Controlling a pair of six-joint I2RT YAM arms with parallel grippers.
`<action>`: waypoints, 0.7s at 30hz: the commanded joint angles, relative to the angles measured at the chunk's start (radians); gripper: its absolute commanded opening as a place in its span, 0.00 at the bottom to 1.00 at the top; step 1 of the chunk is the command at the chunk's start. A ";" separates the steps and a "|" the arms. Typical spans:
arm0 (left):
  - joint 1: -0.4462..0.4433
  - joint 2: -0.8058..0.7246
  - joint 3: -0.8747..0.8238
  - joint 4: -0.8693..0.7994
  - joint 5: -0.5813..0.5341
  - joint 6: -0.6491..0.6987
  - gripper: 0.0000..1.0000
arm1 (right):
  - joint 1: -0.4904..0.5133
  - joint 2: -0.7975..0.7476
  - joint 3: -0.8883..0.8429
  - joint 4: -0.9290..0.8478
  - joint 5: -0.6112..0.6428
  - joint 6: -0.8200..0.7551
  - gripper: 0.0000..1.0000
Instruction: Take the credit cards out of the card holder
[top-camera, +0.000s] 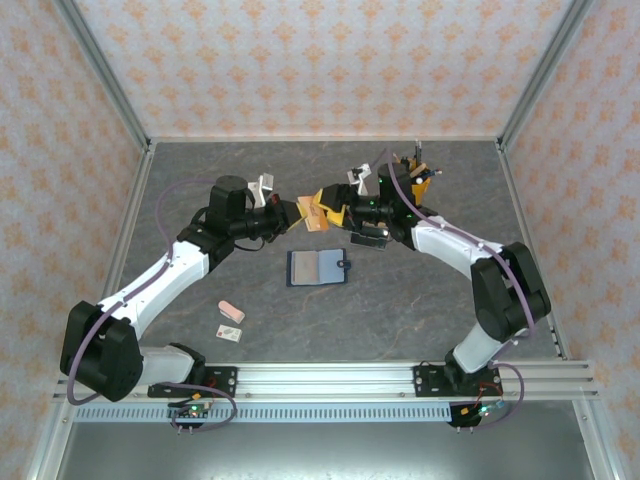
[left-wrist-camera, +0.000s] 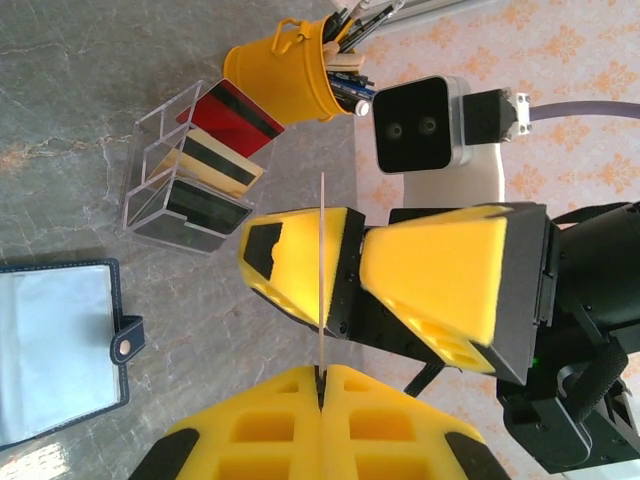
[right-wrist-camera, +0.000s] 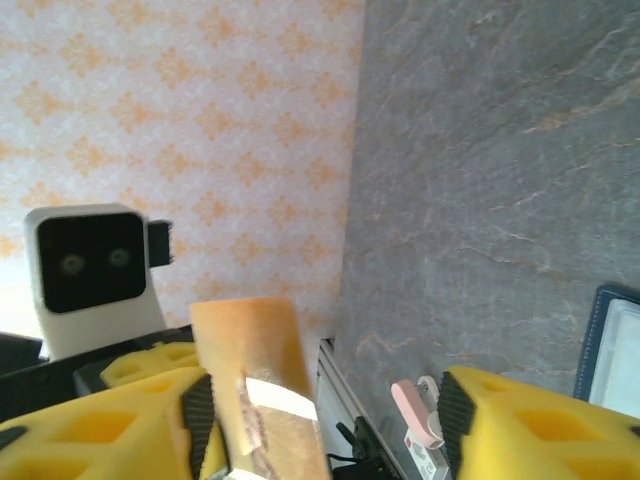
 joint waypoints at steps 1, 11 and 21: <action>0.002 -0.021 -0.011 0.042 0.022 -0.022 0.00 | -0.004 -0.048 -0.018 0.093 -0.050 0.033 0.55; 0.004 -0.021 -0.005 0.027 0.027 -0.028 0.00 | -0.004 -0.082 -0.025 0.085 -0.062 0.018 0.29; 0.004 -0.005 0.003 0.038 0.073 -0.037 0.00 | -0.003 -0.088 -0.015 0.095 -0.116 0.001 0.18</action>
